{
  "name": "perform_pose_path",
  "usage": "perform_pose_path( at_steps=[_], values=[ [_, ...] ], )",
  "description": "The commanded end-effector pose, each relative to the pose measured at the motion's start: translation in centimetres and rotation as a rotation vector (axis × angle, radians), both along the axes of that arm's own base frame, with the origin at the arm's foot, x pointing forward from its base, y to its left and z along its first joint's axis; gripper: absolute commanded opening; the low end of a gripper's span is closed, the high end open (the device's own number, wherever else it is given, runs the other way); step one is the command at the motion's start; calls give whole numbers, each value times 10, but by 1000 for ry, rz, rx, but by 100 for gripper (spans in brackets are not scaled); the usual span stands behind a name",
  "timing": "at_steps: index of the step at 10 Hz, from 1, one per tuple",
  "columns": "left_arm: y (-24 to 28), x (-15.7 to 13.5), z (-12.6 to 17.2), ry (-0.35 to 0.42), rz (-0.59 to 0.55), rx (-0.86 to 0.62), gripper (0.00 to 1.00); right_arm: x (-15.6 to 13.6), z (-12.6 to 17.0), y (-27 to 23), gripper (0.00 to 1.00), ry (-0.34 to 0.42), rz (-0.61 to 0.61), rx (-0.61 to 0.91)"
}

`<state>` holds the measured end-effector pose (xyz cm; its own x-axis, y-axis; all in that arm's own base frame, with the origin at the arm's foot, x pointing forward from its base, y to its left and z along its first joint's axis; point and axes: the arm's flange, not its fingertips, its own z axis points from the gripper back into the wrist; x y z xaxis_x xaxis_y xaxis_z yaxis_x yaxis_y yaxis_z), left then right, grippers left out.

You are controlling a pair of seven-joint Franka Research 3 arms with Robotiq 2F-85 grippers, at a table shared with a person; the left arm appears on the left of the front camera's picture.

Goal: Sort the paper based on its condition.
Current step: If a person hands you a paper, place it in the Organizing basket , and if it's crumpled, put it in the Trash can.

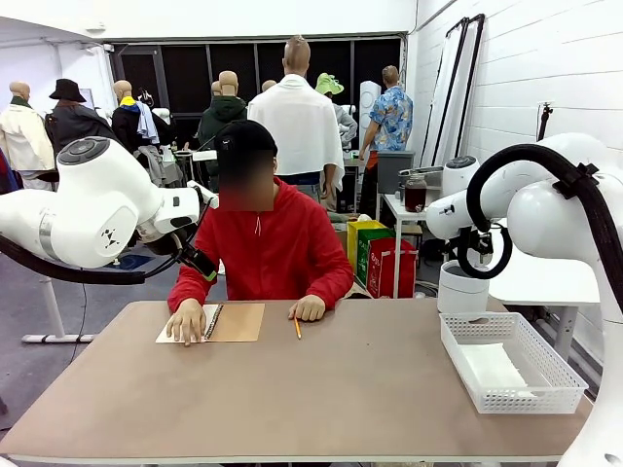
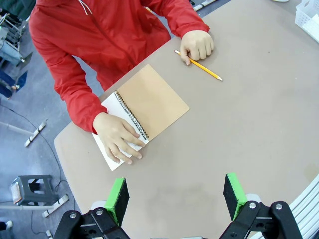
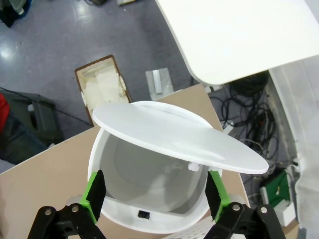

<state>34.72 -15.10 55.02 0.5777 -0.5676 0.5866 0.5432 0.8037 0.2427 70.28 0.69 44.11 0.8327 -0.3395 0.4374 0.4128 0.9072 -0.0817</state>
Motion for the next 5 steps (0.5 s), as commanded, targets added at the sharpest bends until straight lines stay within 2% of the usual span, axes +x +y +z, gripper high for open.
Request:
perform_pose_path(
  at_steps=[1,5],
  values=[
    [0,0,0,0,0,1,100,1,1,0,100,-12,0,3],
    [0,0,0,0,0,1,100,1,1,0,100,-12,0,3]
  ],
)
